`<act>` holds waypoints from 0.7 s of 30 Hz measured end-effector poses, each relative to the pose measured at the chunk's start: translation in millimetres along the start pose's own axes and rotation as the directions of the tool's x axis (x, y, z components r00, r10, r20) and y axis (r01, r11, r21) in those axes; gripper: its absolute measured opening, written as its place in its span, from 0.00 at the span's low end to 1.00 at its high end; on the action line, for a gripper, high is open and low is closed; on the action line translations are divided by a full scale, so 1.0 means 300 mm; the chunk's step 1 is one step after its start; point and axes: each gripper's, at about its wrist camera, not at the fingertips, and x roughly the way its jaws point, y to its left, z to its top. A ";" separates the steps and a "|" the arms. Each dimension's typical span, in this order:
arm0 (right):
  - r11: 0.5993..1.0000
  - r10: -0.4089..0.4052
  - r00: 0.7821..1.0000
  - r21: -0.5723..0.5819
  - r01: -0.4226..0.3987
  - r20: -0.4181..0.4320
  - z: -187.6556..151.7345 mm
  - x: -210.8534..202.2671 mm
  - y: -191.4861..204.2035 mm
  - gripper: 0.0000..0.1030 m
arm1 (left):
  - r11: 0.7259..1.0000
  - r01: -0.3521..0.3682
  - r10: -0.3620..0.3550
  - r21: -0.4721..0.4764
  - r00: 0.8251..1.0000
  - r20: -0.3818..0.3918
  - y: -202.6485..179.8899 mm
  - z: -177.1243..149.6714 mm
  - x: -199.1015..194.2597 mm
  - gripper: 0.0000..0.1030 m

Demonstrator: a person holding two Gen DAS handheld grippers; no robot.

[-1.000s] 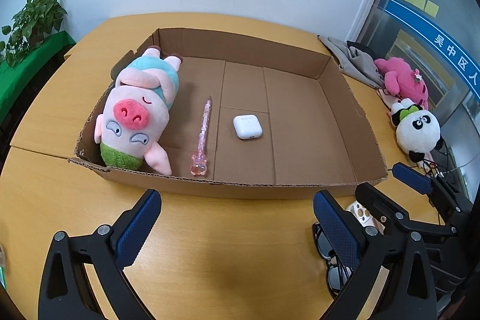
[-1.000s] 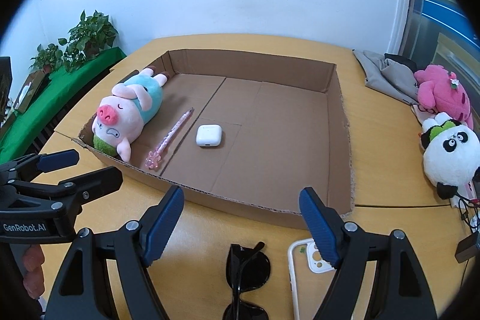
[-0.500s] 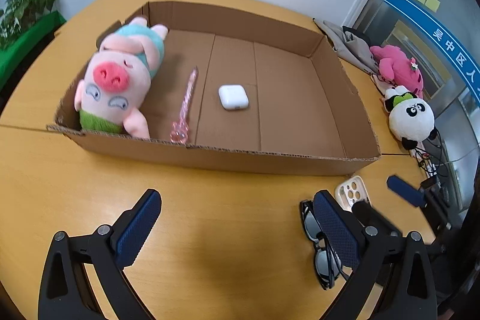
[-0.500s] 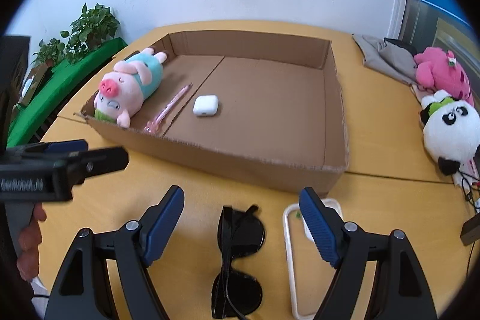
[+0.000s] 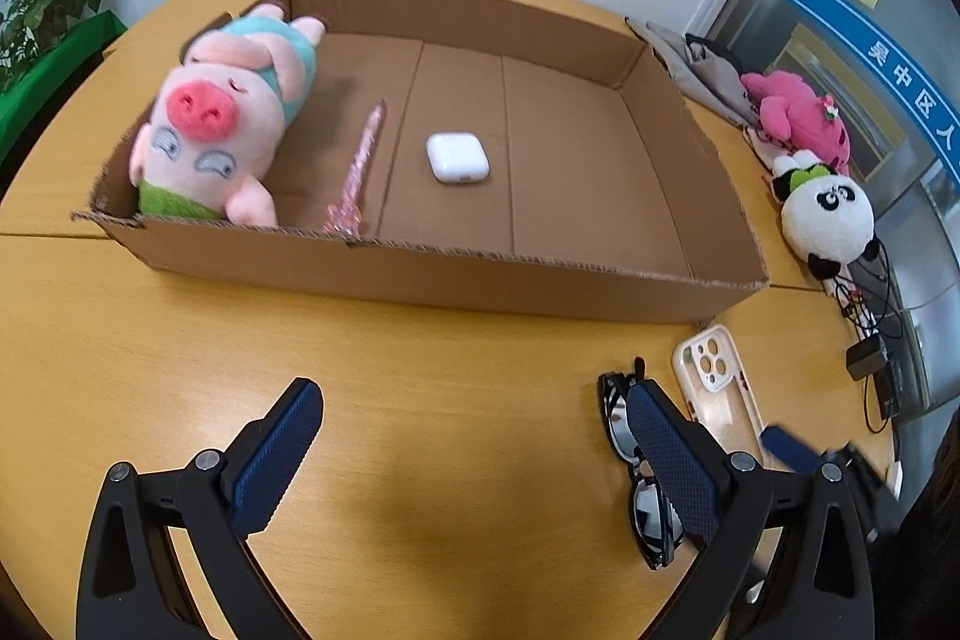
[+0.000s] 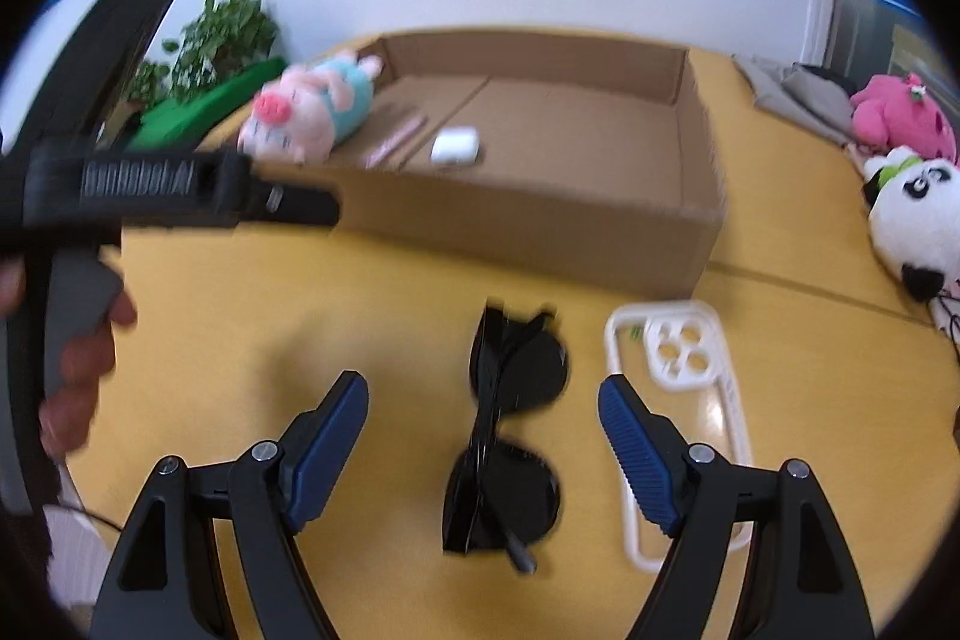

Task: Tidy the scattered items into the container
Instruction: 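Grasp the black sunglasses with the right gripper while the left grips the other lens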

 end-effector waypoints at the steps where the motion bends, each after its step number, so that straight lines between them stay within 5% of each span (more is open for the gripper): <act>1: 1.000 0.000 1.000 0.000 0.000 -0.011 -0.013 0.008 0.002 0.76 | 1.000 0.005 -0.005 0.001 1.000 -0.009 -0.006 -0.004 0.010 0.99; 12: 0.999 -0.035 0.999 -0.021 0.035 -0.025 -0.086 0.079 0.043 0.68 | 0.995 0.094 -0.099 -0.034 0.977 -0.191 -0.110 -0.033 0.193 0.93; 15: 0.999 -0.053 0.998 -0.013 0.053 -0.020 -0.097 0.088 0.035 0.57 | 0.996 0.085 -0.087 -0.021 0.970 -0.227 -0.147 -0.035 0.224 0.93; 21: 0.998 -0.066 0.997 -0.019 0.065 -0.048 -0.132 0.111 0.028 0.31 | 0.990 0.124 -0.137 -0.062 0.938 -0.319 -0.185 -0.053 0.282 0.73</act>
